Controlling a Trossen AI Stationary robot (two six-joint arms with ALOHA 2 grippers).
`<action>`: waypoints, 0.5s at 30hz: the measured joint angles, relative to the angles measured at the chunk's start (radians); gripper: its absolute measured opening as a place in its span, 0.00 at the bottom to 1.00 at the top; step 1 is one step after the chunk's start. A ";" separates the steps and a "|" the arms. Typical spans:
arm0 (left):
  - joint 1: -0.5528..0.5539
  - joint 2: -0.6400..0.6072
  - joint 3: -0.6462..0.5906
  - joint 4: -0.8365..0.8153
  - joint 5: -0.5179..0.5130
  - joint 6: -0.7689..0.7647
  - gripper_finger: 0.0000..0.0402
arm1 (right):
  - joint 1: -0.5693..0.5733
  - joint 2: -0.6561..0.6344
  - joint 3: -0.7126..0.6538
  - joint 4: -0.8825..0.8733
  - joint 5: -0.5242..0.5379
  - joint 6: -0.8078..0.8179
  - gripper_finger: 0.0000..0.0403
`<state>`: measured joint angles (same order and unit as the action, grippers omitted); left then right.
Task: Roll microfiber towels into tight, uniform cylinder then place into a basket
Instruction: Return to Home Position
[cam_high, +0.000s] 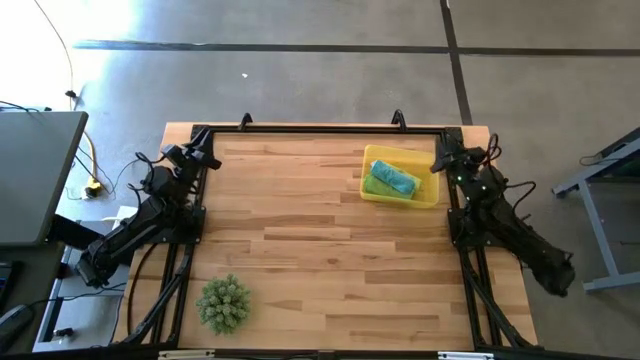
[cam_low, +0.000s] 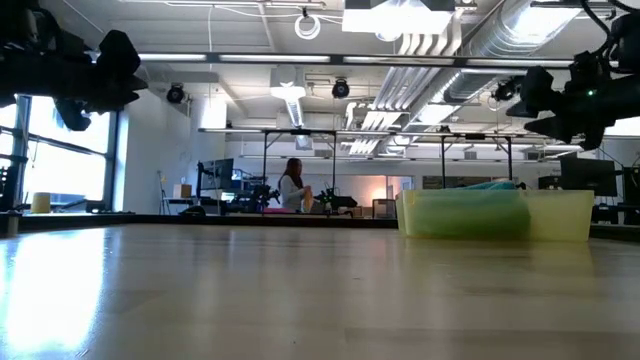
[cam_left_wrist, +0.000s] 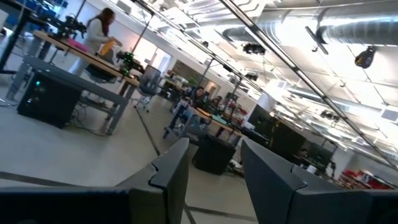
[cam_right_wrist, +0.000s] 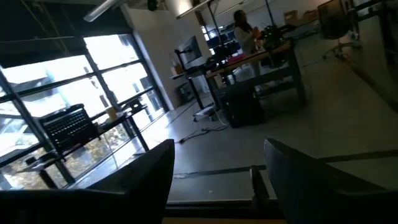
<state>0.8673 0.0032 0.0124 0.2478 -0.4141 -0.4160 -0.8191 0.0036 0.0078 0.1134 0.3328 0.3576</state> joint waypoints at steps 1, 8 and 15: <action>0.006 0.000 0.000 0.000 0.000 0.000 0.34 | -0.028 0.000 0.000 -0.009 0.000 0.000 0.59; 0.029 0.000 0.000 0.000 0.000 0.000 0.34 | -0.221 0.001 0.000 -0.050 0.000 0.000 0.59; 0.030 0.000 0.000 0.000 0.000 0.000 0.34 | -0.302 0.001 0.000 -0.050 0.000 0.000 0.59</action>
<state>0.8974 0.0032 0.0124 0.2478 -0.4141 -0.4160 -1.1206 0.0048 0.0078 0.0639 0.3328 0.3576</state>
